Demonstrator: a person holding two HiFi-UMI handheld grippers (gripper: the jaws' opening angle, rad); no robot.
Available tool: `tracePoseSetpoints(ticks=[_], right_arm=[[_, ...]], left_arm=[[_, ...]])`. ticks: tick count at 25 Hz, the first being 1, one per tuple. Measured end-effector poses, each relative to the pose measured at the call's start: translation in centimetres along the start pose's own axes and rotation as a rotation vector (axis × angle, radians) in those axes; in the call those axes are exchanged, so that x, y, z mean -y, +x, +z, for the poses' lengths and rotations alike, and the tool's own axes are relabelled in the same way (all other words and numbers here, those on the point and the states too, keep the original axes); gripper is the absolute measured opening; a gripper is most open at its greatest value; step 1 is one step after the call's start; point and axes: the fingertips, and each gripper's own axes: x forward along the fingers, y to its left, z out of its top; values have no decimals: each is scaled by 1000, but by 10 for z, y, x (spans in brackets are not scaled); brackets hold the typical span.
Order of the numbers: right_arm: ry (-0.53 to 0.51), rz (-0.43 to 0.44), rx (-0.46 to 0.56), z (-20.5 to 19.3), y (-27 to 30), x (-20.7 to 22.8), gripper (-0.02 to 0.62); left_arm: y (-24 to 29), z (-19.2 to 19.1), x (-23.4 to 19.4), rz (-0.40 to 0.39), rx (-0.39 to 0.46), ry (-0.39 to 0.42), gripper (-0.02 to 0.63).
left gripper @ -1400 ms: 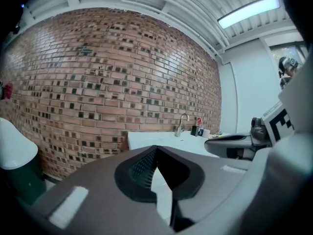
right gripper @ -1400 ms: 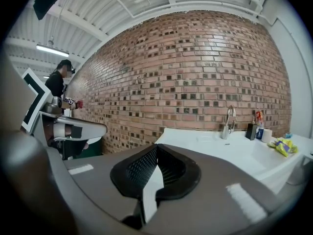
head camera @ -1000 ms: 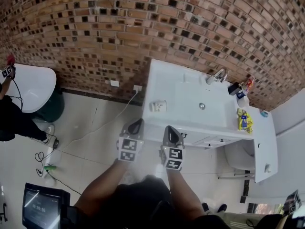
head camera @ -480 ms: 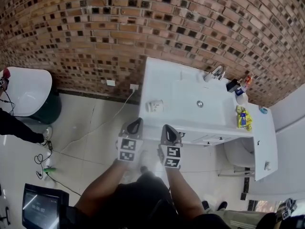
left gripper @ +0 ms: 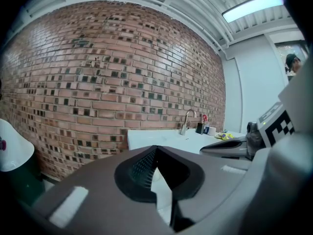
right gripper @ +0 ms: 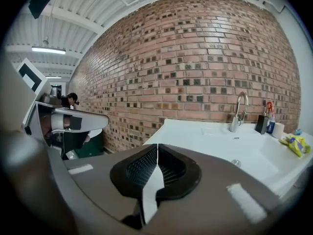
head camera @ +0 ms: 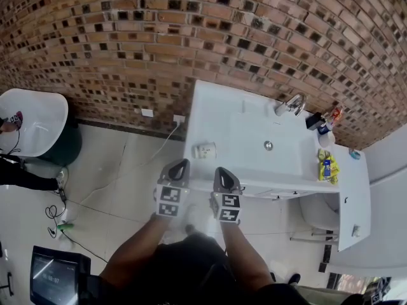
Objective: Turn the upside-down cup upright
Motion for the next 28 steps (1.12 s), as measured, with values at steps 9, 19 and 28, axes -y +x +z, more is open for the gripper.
tracePoseSetpoints(ticks=[9,19,28], right_arm=[[27,17,-68,-11,46,27,26],[54,57,-183,-30,89,36,74],[116,113,-256,-51,105,35,78]], left_arm=[[26,-4,-30,72,-23,-44,-6],[54,-1,-51,106,-42,-62,-6],[55,-17,-65,130,-73,-96,-6]])
